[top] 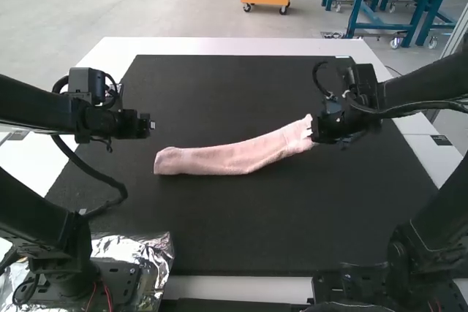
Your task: Fold the towel.
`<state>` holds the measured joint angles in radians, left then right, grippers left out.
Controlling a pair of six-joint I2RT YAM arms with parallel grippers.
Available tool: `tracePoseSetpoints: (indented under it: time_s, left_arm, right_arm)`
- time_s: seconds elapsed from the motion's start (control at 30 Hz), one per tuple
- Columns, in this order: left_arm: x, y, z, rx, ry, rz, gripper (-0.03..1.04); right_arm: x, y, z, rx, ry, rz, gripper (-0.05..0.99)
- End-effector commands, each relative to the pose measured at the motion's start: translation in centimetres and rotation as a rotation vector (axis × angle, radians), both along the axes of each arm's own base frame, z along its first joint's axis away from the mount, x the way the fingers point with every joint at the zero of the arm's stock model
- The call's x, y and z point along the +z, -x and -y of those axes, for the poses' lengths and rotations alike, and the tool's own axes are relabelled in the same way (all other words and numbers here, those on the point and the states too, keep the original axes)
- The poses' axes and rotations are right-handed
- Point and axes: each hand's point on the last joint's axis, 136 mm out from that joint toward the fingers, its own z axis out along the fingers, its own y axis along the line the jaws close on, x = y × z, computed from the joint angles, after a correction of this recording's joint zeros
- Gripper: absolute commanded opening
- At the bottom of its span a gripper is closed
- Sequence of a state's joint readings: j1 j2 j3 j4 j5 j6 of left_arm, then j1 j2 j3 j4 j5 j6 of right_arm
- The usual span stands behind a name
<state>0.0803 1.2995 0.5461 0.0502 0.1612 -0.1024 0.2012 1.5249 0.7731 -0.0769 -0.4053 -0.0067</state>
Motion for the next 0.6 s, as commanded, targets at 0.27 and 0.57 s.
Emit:
tracePoseSetpoints:
  time_s: [0.27,0.57]
  left_arm:
    - [2.9,-1.7,-1.1,0.009,-0.063,0.094,0.97]
    - [4.2,-2.3,-4.1,0.088,-0.082,0.152,0.97]
  right_arm:
    - [1.0,2.2,-9.9,0.183,-0.094,-0.032,-0.02]
    - [0.8,3.9,-17.7,0.338,-0.099,-0.028,-0.02]
